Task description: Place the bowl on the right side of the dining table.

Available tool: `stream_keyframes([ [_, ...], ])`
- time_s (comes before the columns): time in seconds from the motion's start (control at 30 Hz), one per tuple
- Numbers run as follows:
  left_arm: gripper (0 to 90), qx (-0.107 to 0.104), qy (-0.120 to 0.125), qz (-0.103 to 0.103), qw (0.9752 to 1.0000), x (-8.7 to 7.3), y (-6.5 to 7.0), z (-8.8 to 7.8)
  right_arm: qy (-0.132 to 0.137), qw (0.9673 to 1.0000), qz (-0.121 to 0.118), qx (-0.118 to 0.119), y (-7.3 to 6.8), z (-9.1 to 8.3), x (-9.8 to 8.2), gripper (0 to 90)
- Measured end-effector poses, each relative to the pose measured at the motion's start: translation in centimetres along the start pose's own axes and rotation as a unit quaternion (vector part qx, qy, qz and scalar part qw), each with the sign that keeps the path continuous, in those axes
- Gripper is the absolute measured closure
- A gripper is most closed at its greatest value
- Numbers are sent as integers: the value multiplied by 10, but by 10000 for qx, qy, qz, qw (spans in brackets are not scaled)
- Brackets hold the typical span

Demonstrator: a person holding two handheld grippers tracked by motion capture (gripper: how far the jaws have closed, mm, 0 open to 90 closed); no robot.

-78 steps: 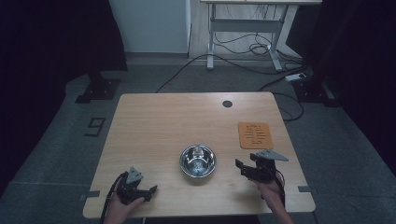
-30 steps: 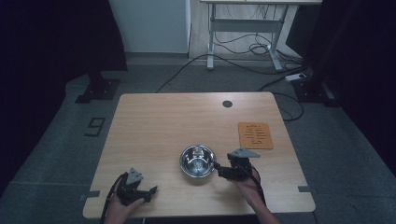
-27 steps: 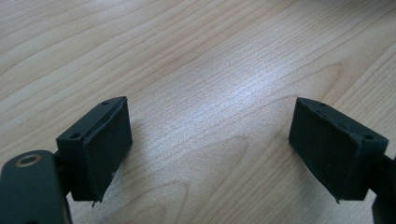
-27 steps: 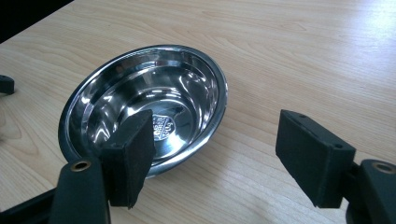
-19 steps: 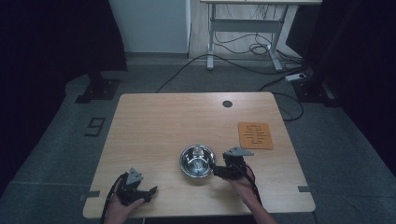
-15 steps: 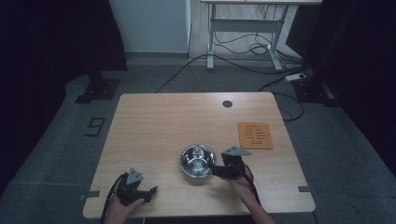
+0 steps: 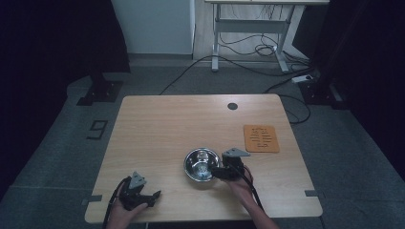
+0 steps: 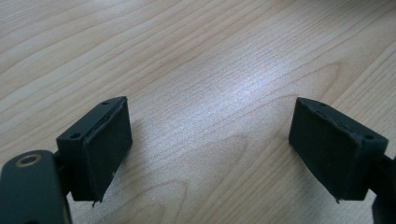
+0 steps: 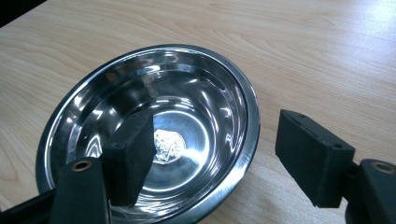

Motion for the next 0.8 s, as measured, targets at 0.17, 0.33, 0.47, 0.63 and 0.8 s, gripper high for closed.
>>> stream_keyframes([
  [0.17, 129, 1, -2, 0, 10000, 0, 0, 0, -87, 10000, -30, 1, 0, 6, -2, 283],
  [0.33, 130, -2, -3, -2, 10000, 0, 0, 0, -178, 9998, -13, -7, 1, 10, -6, 283],
  [0.47, 130, -3, -3, -2, 10000, 0, 0, 0, -284, 9996, -41, -3, 0, 16, -10, 288],
  [0.63, 130, -2, -2, -3, 10000, 0, 0, 0, -369, 9993, -46, -19, 0, 21, -13, 301],
  [0.8, 130, -2, -2, -3, 10000, 0, 0, 0, -437, 9990, -62, -65, 1, 26, -16, 366],
])
Point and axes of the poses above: each handheld gripper's, and its own axes: z roughly forward along the jaws, x roughly out of its top, y roughly to its right, the point moved 3 cm from there along z, roughly forward along the jaws, and after that the axes turned 7 degrees about -z, right-handed, at the moved point
